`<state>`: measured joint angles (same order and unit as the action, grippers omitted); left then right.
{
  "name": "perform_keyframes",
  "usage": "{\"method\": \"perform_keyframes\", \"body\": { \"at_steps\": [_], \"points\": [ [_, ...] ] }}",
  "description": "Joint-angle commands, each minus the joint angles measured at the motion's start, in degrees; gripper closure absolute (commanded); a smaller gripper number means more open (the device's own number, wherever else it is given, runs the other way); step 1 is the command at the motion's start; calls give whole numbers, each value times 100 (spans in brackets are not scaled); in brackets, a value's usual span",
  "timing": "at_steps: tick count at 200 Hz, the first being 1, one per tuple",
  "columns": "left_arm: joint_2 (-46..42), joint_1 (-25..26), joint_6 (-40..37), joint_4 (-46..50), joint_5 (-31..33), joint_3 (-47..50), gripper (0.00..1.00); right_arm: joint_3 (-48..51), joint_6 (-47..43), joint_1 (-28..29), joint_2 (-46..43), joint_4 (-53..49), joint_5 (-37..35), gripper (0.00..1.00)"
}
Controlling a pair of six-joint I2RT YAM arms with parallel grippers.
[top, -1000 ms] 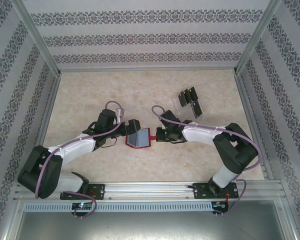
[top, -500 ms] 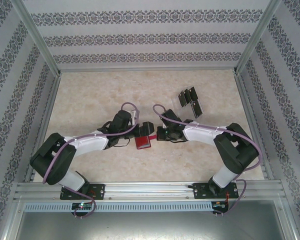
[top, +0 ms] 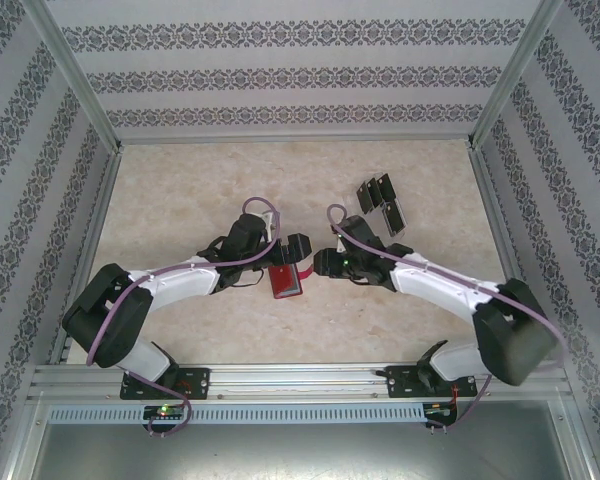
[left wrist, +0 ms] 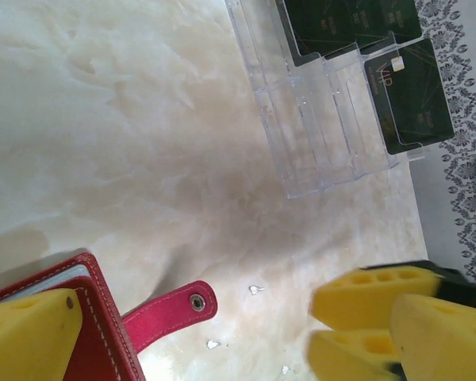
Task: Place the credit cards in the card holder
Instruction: Close the card holder at the center of the table.
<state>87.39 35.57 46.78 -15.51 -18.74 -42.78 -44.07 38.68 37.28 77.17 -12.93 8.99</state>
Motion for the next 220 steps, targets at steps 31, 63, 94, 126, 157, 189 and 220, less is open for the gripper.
{"method": "perform_keyframes", "body": {
  "at_steps": [31, 63, 94, 126, 157, 189, 220],
  "points": [
    [393, 38, -89, 136, 193, -27, 0, 426, 445, 289, -782, 87, -52, 58],
    [607, 31, -123, 403, 181, -226, 0, 506, 589, 567, -786, 554, -59, 60],
    [564, 30, -168, 789, 281, -414, 0, 325, 606, 801, -302, 907, 75, 72],
    [603, 33, -113, 892, 284, -426, 0, 215, 582, 986, 297, 1337, 87, 91],
    [621, 35, -81, 884, 284, -402, 0, 378, 671, 1041, 720, 1963, 32, 98],
    [597, 30, -48, 975, 284, -458, 0, 544, 780, 1073, 1105, 2444, -27, 100],
    [587, 28, 156, 1243, 354, -634, 0, 786, 884, 1114, 1364, 2825, -141, 100]
  ]
}}
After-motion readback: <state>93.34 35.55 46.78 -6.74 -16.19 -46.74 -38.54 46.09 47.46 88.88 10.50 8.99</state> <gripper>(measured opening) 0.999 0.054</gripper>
